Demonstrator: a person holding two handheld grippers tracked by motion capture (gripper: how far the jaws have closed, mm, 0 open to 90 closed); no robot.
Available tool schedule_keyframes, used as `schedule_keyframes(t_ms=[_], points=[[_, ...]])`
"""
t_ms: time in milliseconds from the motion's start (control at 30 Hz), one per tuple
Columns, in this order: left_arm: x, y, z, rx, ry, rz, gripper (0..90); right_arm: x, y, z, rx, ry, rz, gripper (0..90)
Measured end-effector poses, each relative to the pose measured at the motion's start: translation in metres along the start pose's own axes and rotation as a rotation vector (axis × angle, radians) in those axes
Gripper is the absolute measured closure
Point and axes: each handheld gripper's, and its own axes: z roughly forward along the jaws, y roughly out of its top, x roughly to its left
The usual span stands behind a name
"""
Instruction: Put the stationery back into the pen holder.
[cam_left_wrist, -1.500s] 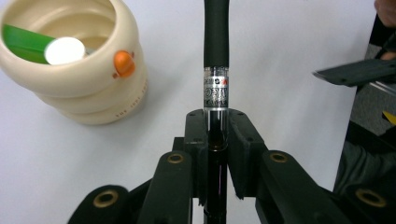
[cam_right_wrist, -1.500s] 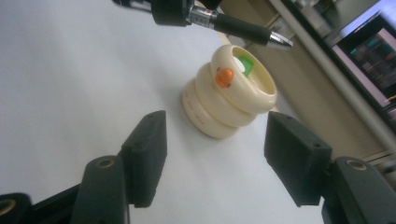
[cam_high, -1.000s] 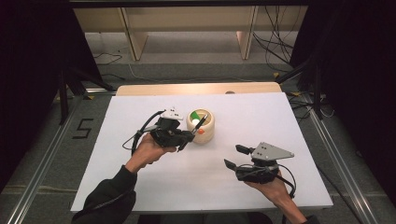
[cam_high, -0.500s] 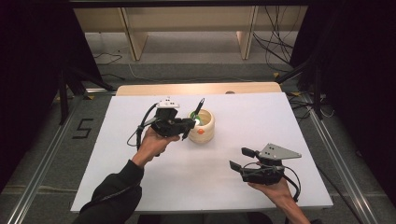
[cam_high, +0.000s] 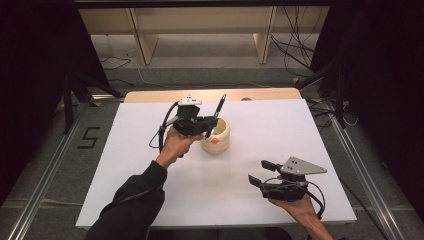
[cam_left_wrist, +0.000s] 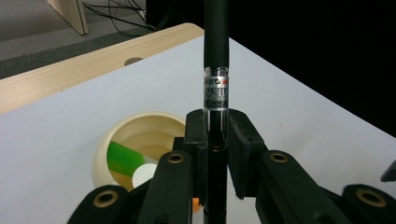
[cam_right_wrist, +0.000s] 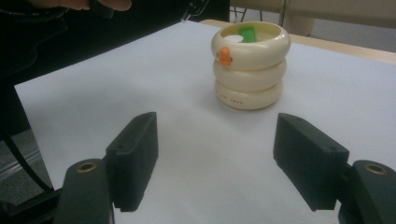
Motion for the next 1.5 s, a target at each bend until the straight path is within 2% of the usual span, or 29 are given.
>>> schedule_keyframes(t_ms=[67, 200, 567, 733, 800, 1100, 1200, 1500], points=[[0.001, 0.001, 0.003, -0.004, 0.008, 0.001, 78.7, 0.000, -0.001, -0.001, 0.002, -0.003, 0.000, 30.9], [0.004, 0.004, 0.011, -0.020, 0.018, -0.030, 78.7, 0.000, -0.003, -0.002, 0.002, -0.004, 0.003, 30.5], [0.011, 0.007, 0.035, -0.031, 0.061, -0.067, 78.6, 0.002, -0.005, -0.001, 0.007, 0.008, -0.009, 30.5], [0.011, 0.008, 0.043, -0.040, 0.065, -0.090, 78.6, 0.003, -0.005, -0.001, 0.006, 0.011, -0.012, 30.6], [0.011, 0.008, 0.046, -0.033, 0.074, -0.082, 78.5, 0.002, -0.006, -0.001, 0.006, 0.013, -0.011, 30.7], [0.015, 0.003, 0.058, -0.031, 0.104, -0.112, 78.3, 0.003, -0.006, -0.001, 0.008, 0.014, -0.016, 31.3], [0.015, 0.001, 0.061, -0.029, 0.115, -0.110, 78.3, 0.003, -0.006, -0.001, 0.007, 0.015, -0.016, 31.3], [0.016, -0.004, 0.068, -0.009, 0.122, -0.120, 78.0, 0.003, -0.005, -0.001, 0.006, 0.018, -0.015, 31.3]])
